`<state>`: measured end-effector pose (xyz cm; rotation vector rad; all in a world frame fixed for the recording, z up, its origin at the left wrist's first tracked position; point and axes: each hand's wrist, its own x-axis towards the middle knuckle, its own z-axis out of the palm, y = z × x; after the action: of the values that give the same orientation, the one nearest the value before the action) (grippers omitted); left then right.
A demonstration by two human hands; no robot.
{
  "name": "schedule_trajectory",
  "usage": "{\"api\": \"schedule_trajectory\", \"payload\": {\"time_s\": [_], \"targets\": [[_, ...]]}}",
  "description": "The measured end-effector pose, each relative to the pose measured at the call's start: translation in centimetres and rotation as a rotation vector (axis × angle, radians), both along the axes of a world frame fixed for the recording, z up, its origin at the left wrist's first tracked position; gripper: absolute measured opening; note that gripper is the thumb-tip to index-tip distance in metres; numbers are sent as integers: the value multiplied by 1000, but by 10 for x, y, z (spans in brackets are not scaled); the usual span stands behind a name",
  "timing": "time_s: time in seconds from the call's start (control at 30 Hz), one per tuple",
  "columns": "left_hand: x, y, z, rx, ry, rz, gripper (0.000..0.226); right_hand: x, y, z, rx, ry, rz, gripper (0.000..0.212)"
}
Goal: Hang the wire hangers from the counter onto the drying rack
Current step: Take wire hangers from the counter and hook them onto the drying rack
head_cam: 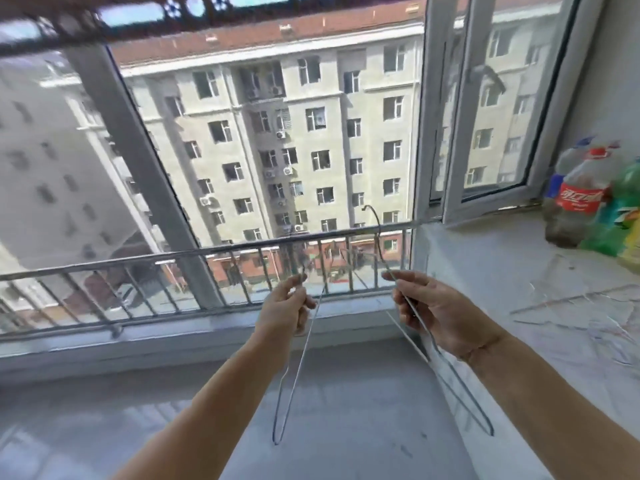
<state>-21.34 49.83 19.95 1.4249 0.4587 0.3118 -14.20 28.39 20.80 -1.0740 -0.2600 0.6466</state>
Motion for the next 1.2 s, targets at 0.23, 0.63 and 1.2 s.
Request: {"api": "schedule_trajectory", "payload": {"time_s": [0.23,0.63,1.2], "targets": [[-121,145,17,8,-34,254,17,-75,171,21,17,4,239,29],[-330,354,72,21,-63,465,19,-231,432,58,136,-32,469,32],[-415,581,135,162,-158,738,22,-303,715,110,243,-203,576,20]]}}
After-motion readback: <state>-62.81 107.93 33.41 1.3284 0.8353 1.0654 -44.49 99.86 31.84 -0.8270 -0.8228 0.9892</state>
